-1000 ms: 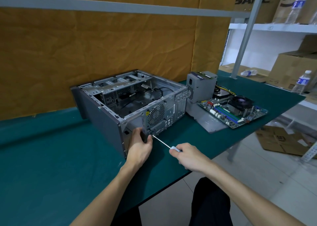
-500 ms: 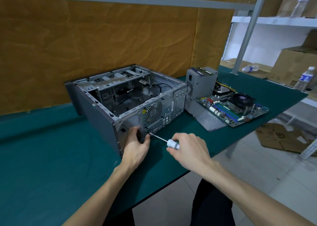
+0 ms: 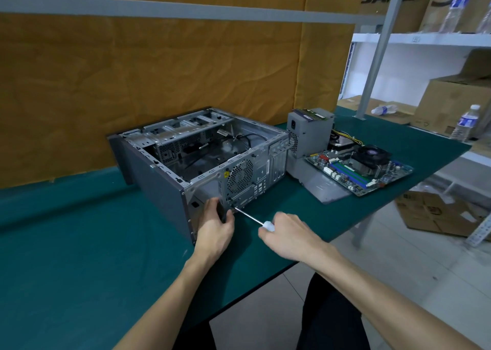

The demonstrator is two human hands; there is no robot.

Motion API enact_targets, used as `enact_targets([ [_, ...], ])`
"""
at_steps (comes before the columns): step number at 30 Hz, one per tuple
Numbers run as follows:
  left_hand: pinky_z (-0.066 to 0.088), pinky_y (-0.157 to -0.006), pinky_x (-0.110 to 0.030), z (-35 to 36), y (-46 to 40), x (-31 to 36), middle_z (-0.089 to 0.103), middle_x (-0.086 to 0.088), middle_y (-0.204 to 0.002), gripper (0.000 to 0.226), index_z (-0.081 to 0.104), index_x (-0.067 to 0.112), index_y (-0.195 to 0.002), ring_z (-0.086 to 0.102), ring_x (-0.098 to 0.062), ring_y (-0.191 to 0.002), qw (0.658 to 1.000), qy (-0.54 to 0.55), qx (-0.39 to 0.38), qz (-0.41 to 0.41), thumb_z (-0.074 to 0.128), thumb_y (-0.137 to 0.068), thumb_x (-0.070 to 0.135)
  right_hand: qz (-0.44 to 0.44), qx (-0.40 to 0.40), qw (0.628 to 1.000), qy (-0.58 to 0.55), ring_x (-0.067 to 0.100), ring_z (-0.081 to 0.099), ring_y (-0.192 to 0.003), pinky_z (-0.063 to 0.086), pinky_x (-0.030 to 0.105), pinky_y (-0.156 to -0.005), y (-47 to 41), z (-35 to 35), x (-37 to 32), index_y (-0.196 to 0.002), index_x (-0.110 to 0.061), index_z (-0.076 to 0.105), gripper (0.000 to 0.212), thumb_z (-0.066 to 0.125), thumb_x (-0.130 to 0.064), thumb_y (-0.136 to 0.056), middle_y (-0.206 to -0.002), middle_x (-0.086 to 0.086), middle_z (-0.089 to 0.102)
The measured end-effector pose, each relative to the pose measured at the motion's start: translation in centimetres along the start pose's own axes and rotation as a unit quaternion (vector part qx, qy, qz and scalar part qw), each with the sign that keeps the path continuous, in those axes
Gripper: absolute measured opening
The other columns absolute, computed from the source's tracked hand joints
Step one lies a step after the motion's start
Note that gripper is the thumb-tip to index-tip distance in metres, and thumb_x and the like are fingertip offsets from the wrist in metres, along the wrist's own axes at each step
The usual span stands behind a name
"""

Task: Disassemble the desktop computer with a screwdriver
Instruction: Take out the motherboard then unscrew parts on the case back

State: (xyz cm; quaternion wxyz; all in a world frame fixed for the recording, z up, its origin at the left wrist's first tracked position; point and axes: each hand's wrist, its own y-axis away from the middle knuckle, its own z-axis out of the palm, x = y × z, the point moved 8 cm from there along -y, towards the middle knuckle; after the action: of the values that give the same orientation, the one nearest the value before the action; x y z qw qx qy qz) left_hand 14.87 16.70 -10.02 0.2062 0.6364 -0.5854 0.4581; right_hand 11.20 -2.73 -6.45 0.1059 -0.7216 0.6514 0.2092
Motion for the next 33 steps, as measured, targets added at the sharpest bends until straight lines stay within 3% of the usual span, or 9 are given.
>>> enact_targets([
  [2, 0.046, -0.097, -0.036, 0.1, -0.1, 0.1, 0.060, -0.003, -0.116, 0.030, 0.054, 0.015, -0.124, 0.058, -0.023, -0.104, 1.000, 0.000, -0.002, 0.002, 0.061, -0.096, 0.022, 0.003, -0.029, 1.000, 0.003, 0.023, 0.045, -0.062, 0.032, 0.031, -0.052, 0.4, 0.2, 0.2, -0.069, -0.019, 0.038, 0.035, 0.040, -0.035, -0.099, -0.084, 0.005, 0.048],
  [5, 0.047, -0.096, -0.039, 0.2, -0.3, 0.0, 0.060, -0.005, -0.113, 0.026, 0.054, 0.014, -0.121, 0.058, -0.025, -0.102, 1.000, -0.004, 0.004, 0.008, 0.060, -0.097, 0.023, -0.043, 0.031, 0.993, 0.106, 0.032, 0.057, -0.081, 0.035, 0.034, -0.062, 0.6, -0.6, -0.6, -0.088, -0.018, 0.039, 0.025, 0.050, -0.037, -0.101, -0.095, 0.008, 0.053],
  [9, 0.047, -0.093, -0.038, 0.3, -0.4, -0.3, 0.060, -0.005, -0.110, 0.023, 0.053, 0.014, -0.118, 0.058, -0.025, -0.099, 1.000, -0.013, 0.003, 0.009, 0.059, -0.098, 0.025, -0.038, 0.031, 0.996, 0.072, 0.031, 0.056, -0.078, 0.039, 0.036, -0.063, 0.5, -0.6, -0.9, -0.101, -0.016, 0.038, 0.031, 0.059, -0.038, -0.097, -0.086, 0.003, 0.055],
  [14, 0.043, -0.089, -0.033, 0.3, -0.4, -0.2, 0.057, -0.004, -0.109, 0.023, 0.052, 0.012, -0.118, 0.055, -0.023, -0.098, 0.999, -0.027, 0.012, 0.024, 0.059, -0.099, 0.024, -0.016, 0.008, 0.998, 0.068, 0.024, 0.050, -0.070, 0.032, 0.032, -0.055, 0.6, -0.1, 0.1, -0.080, -0.020, 0.043, 0.025, 0.042, -0.034, -0.100, -0.086, 0.003, 0.050],
  [18, 0.041, -0.089, -0.031, 0.2, -0.3, 0.0, 0.056, -0.003, -0.109, 0.024, 0.052, 0.011, -0.119, 0.055, -0.022, -0.098, 0.999, -0.035, 0.014, 0.027, 0.059, -0.099, 0.024, -0.072, 0.060, 0.990, 0.105, 0.027, 0.054, -0.069, 0.037, 0.035, -0.058, 1.0, -0.8, -0.7, -0.098, -0.020, 0.034, 0.024, 0.055, -0.030, -0.098, -0.085, 0.001, 0.058],
  [21, 0.039, -0.088, -0.029, 0.2, -0.3, 0.0, 0.055, -0.001, -0.109, 0.024, 0.052, 0.011, -0.119, 0.054, -0.021, -0.099, 0.999, -0.039, 0.017, 0.029, 0.058, -0.100, 0.025, -0.051, 0.050, 0.995, 0.069, 0.029, 0.058, -0.076, 0.043, 0.036, -0.064, 0.7, -0.9, -0.5, -0.103, -0.018, 0.041, 0.029, 0.058, -0.041, -0.096, -0.092, 0.004, 0.062],
  [25, 0.042, -0.089, -0.033, 0.3, -0.3, 0.1, 0.057, -0.003, -0.109, 0.022, 0.052, 0.012, -0.117, 0.055, -0.022, -0.098, 0.999, -0.042, 0.015, 0.030, 0.056, -0.101, 0.027, -0.041, 0.049, 0.995, 0.079, 0.025, 0.055, -0.074, 0.033, 0.032, -0.057, 0.7, -1.0, 0.1, -0.076, -0.022, 0.044, 0.030, 0.042, -0.039, -0.101, -0.090, 0.004, 0.054],
  [29, 0.042, -0.086, -0.032, 0.3, -0.3, 0.1, 0.057, -0.004, -0.106, 0.018, 0.052, 0.012, -0.112, 0.055, -0.023, -0.096, 0.998, -0.046, 0.015, 0.031, 0.056, -0.101, 0.026, -0.091, 0.094, 0.984, 0.121, 0.031, 0.060, -0.079, 0.037, 0.035, -0.063, 1.2, -1.5, -0.6, -0.098, -0.022, 0.034, 0.023, 0.052, -0.035, -0.099, -0.092, 0.003, 0.061],
  [33, 0.040, -0.083, -0.031, 0.1, -0.2, 0.4, 0.057, -0.004, -0.104, 0.017, 0.051, 0.011, -0.110, 0.053, -0.022, -0.093, 0.997, -0.056, 0.019, 0.040, 0.055, -0.102, 0.025, -0.067, 0.062, 0.993, 0.076, 0.027, 0.053, -0.073, 0.040, 0.035, -0.064, 0.8, -0.8, -0.4, -0.099, -0.021, 0.040, 0.027, 0.055, -0.044, -0.096, -0.087, 0.002, 0.058],
])
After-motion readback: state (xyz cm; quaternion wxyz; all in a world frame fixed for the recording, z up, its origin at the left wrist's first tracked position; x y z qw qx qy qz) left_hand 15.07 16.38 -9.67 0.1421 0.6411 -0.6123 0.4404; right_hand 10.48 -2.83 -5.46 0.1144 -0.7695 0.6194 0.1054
